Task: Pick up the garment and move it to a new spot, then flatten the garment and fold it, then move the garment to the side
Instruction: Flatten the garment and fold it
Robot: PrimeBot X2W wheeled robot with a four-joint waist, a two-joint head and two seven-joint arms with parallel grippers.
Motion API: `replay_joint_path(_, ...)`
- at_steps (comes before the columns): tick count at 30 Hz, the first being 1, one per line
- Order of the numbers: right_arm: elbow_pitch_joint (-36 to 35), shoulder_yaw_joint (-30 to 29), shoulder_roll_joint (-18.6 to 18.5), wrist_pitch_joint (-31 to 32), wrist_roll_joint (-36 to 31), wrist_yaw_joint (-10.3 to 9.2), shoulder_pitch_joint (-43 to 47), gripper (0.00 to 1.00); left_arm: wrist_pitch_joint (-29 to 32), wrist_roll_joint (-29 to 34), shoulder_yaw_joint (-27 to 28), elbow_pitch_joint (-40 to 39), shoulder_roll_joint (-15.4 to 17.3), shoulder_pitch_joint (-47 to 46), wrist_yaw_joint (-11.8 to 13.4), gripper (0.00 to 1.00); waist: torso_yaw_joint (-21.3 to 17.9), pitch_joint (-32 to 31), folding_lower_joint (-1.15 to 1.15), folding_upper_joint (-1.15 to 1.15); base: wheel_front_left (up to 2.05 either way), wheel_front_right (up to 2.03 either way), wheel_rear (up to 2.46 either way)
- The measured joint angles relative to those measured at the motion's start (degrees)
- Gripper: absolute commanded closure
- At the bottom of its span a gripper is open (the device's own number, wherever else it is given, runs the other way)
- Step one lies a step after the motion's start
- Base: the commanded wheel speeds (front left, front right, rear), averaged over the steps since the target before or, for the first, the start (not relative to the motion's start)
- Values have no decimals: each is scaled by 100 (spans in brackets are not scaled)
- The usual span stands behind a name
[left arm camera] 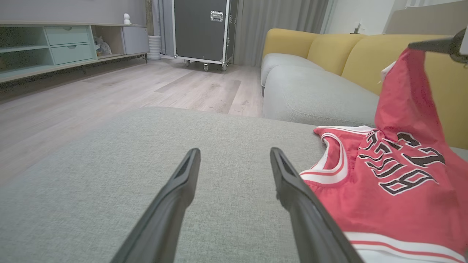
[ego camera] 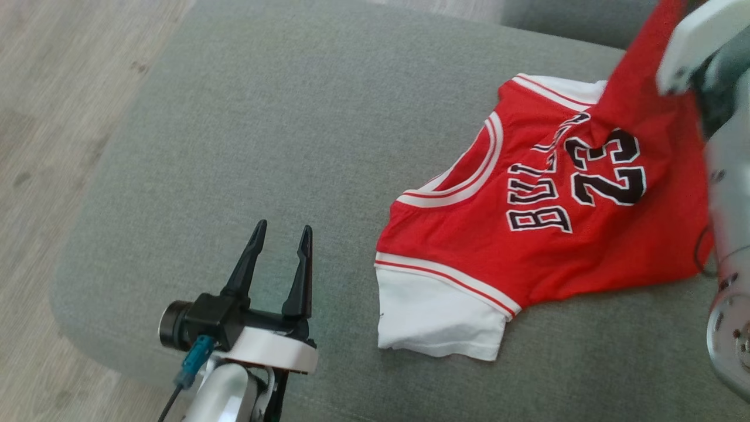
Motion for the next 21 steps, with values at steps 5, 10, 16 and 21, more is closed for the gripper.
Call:
replay_joint_path(5,813,255,-102,-193,21,0,8,0,0,-3,-33,-1,1,-85,86,0,6,70,0,0,0,0,0)
replay_joint_path(10,1126,457,-91,-737,178,0,9,0,0,2,52,-2,-1,-94,91,0,-243,-11,0,0,0,0,0)
replay_joint_path(16,1126,576,157,-1647,485,0,65,0,0,93,338,-19,-1,-88,83,0,-718,-203,0,0,0,0,0)
replay_joint_path(21,570,597,401,-1883,1016,0,637,0,0,199,532,-91,-1,-5,38,0,-1132,-448,0,0,0,0,0)
